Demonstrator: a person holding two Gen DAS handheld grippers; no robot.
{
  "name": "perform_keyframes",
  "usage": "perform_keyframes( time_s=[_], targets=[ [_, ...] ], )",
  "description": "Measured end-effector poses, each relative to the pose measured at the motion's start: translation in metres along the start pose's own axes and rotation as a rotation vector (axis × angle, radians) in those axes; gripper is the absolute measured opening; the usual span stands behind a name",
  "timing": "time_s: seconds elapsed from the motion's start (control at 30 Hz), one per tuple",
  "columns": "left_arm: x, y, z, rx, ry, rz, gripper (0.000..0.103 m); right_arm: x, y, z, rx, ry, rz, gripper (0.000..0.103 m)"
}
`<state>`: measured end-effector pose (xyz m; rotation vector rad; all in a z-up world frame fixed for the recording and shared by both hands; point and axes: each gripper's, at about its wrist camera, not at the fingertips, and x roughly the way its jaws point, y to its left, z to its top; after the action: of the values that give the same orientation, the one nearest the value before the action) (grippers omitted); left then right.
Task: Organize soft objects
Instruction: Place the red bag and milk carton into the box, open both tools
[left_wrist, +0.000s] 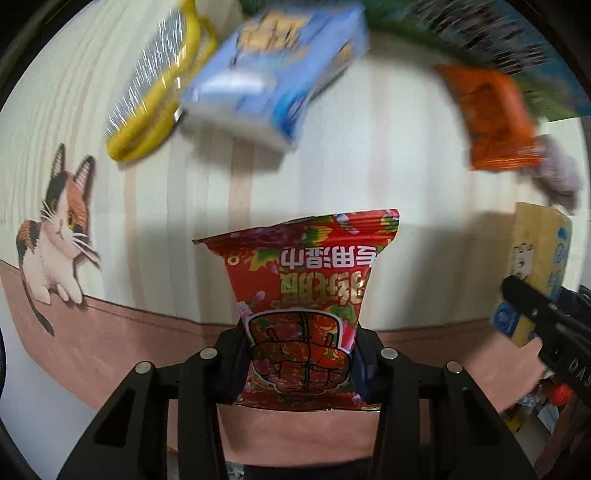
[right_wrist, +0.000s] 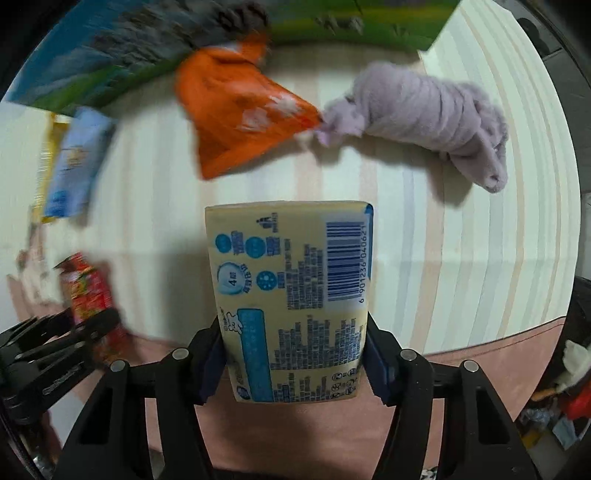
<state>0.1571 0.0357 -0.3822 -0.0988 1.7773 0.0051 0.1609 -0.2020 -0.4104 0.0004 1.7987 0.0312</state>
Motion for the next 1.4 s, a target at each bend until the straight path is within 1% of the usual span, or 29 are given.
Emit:
perform_keyframes(
  time_s=[0.03,0.1,0.13,0.17,0.23,0.27,0.3,0.33,0.37,0.4,0.43,0.47,0.53,0.57,0.67,0.7,0.77,0.8,0.87,0.97,1.1,1.2,1.33,1.4],
  targets=[
    [-0.015,-0.002,-0.005,0.009,-0.025,-0.025,0.041,-0.013,0.003,-0.003,-0.011,-0.019,0.017,0.065],
    [-0.055,-0.013,-0.009,0.033,-0.094,-0.080,0.041,-0.055,0.006,-0.008,-0.039,-0.075,0.074,0.065],
    [-0.073,-0.018,-0.008,0.046,-0.127,-0.095,0.041,-0.073,0.008,-0.010,-0.049,-0.101,0.098,0.065],
    [-0.100,-0.026,-0.005,0.067,-0.182,-0.114,0.041,-0.095,0.010,-0.010,-0.061,-0.136,0.122,0.065],
    [-0.140,-0.037,0.004,0.105,-0.251,-0.130,0.041,-0.139,0.013,-0.006,-0.082,-0.208,0.153,0.065],
    [-0.154,-0.042,0.011,0.121,-0.270,-0.138,0.041,-0.162,0.014,0.001,-0.092,-0.244,0.165,0.065],
    [-0.167,-0.048,0.020,0.131,-0.287,-0.152,0.041,-0.175,0.014,0.007,-0.095,-0.262,0.172,0.065],
    [-0.186,-0.051,0.044,0.139,-0.299,-0.163,0.041,-0.193,0.013,0.018,-0.096,-0.288,0.183,0.065],
    [-0.198,-0.055,0.060,0.150,-0.310,-0.161,0.041,-0.203,0.013,0.030,-0.097,-0.300,0.183,0.065],
    [-0.206,-0.057,0.076,0.153,-0.320,-0.154,0.041,-0.212,0.013,0.049,-0.092,-0.321,0.168,0.065],
    [-0.215,-0.058,0.097,0.153,-0.332,-0.138,0.041,-0.218,0.013,0.060,-0.090,-0.331,0.152,0.065],
    [-0.220,-0.058,0.117,0.148,-0.345,-0.112,0.041,-0.222,0.011,0.080,-0.081,-0.341,0.126,0.065],
    [-0.222,-0.056,0.155,0.141,-0.327,-0.097,0.041,-0.220,0.005,0.110,-0.065,-0.326,0.101,0.065],
    [-0.219,-0.056,0.168,0.128,-0.311,-0.103,0.041,-0.212,0.002,0.125,-0.056,-0.307,0.096,0.065],
    [-0.194,-0.052,0.214,0.083,-0.219,-0.128,0.041,-0.188,-0.004,0.164,-0.037,-0.251,0.060,0.065],
    [-0.182,-0.049,0.220,0.076,-0.203,-0.125,0.041,-0.174,-0.009,0.170,-0.029,-0.231,0.052,0.065],
    [-0.167,-0.050,0.243,0.062,-0.159,-0.112,0.041,-0.154,-0.014,0.188,-0.006,-0.181,0.041,0.065],
    [-0.159,-0.051,0.253,0.057,-0.140,-0.106,0.041,-0.148,-0.015,0.191,0.003,-0.161,0.036,0.065],
    [-0.145,-0.054,0.273,0.050,-0.101,-0.098,0.041,-0.130,-0.017,0.208,0.018,-0.120,0.024,0.065],
    [-0.124,-0.056,0.297,0.043,-0.049,-0.076,0.041,-0.105,-0.021,0.218,0.036,-0.078,0.022,0.065],
    [-0.112,-0.059,0.321,0.043,-0.036,-0.047,0.041,-0.086,-0.021,0.226,0.043,-0.048,0.006,0.065],
    [-0.107,-0.062,0.332,0.048,-0.031,-0.030,0.041,-0.073,-0.022,0.234,0.042,-0.034,-0.004,0.065],
    [-0.101,-0.065,0.341,0.053,-0.021,-0.016,0.042,-0.066,-0.015,0.238,0.034,-0.022,-0.021,0.065],
    [-0.100,-0.066,0.345,0.062,-0.016,0.008,0.043,-0.068,-0.012,0.232,0.021,-0.017,-0.038,0.066]
  ],
)
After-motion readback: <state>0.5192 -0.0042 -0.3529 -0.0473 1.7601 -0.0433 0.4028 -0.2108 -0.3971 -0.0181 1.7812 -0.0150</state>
